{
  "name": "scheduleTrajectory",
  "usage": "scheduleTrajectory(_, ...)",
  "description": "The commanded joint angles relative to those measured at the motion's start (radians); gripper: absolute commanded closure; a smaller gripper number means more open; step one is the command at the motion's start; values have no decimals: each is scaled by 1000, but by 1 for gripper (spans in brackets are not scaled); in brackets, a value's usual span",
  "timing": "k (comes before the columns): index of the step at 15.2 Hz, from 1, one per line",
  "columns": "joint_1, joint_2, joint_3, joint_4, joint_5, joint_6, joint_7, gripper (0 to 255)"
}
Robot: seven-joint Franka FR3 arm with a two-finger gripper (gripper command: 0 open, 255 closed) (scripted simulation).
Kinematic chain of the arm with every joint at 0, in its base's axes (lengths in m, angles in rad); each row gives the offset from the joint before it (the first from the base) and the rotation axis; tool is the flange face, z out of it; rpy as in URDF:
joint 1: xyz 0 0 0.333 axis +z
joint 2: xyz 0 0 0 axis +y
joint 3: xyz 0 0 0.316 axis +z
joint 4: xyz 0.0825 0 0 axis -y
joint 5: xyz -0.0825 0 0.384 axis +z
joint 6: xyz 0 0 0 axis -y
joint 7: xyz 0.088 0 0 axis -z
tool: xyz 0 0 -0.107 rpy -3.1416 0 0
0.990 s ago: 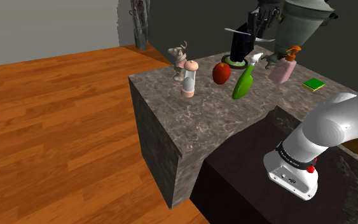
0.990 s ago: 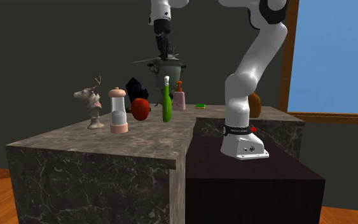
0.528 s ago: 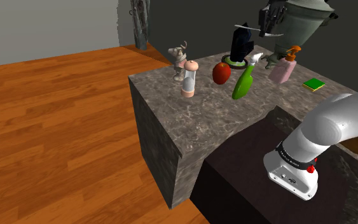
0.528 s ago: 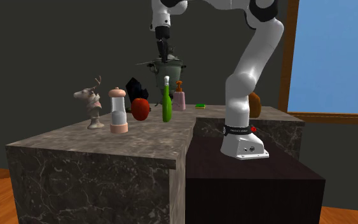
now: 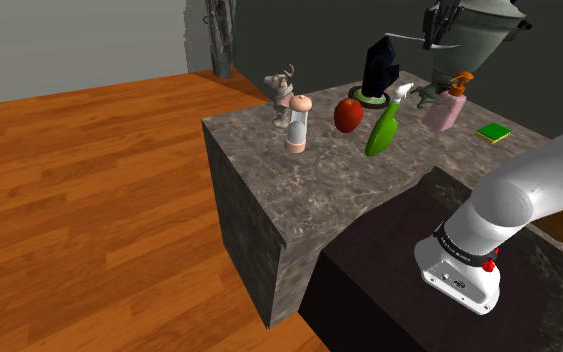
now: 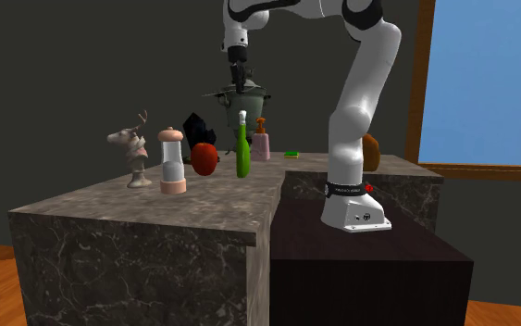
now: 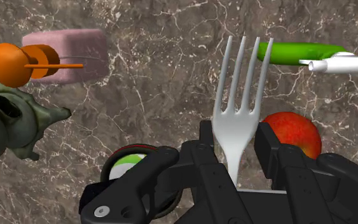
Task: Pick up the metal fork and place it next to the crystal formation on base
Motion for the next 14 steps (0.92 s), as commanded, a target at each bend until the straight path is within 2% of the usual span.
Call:
scheduleTrajectory(1,-10,56,-36,51,2,8,-50,255)
scheduleTrajectory(5,-38,170,-108,166,20,11,-157,255)
scheduleTrajectory(14,-42,150,-108,24,12,134,-146,255)
